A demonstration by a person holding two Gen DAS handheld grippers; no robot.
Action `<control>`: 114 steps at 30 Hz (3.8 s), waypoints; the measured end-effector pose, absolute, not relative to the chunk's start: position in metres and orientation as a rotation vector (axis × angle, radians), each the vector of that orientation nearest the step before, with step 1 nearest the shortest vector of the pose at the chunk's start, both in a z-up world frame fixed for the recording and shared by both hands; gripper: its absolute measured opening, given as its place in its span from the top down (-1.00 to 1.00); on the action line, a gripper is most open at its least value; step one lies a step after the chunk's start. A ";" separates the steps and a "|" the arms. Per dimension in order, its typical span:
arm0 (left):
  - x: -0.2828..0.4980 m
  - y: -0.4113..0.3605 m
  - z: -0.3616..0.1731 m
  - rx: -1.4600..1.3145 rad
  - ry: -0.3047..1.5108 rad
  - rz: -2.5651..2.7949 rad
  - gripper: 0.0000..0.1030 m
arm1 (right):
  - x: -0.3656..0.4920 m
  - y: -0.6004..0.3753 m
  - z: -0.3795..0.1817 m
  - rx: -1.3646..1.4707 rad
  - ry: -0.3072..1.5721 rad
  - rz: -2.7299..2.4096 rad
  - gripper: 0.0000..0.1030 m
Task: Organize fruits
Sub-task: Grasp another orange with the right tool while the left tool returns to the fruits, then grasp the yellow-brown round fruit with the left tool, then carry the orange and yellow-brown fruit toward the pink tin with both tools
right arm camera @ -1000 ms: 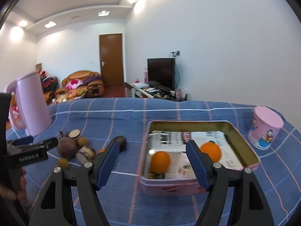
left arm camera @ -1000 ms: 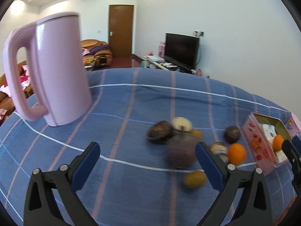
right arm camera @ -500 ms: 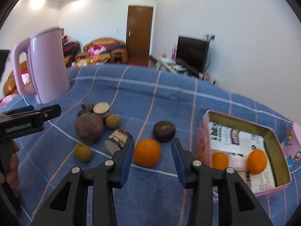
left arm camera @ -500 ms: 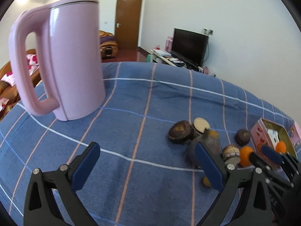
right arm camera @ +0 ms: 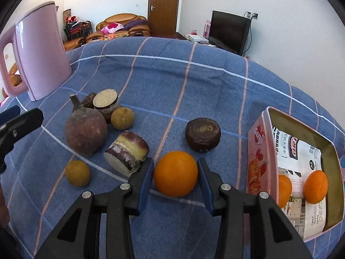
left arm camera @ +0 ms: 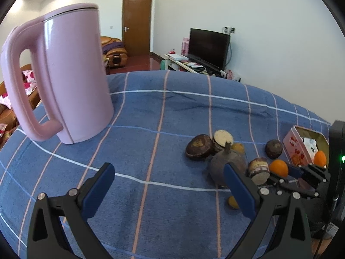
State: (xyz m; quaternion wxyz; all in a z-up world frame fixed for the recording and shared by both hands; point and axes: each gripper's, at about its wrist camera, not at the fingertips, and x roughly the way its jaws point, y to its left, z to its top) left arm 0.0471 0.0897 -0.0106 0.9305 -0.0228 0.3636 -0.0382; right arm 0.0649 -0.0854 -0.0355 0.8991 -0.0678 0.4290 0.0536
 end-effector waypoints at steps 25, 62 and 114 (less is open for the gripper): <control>0.039 0.021 -0.042 0.088 0.897 -0.378 0.13 | -0.002 -0.121 -0.011 0.090 0.681 0.129 0.29; -0.005 0.030 0.006 0.072 0.507 -0.068 0.39 | -0.024 -0.116 0.011 -0.040 0.481 0.015 0.29; -0.027 -0.041 0.004 0.047 0.542 -0.119 0.39 | -0.045 -0.180 0.012 -0.073 0.480 -0.070 0.29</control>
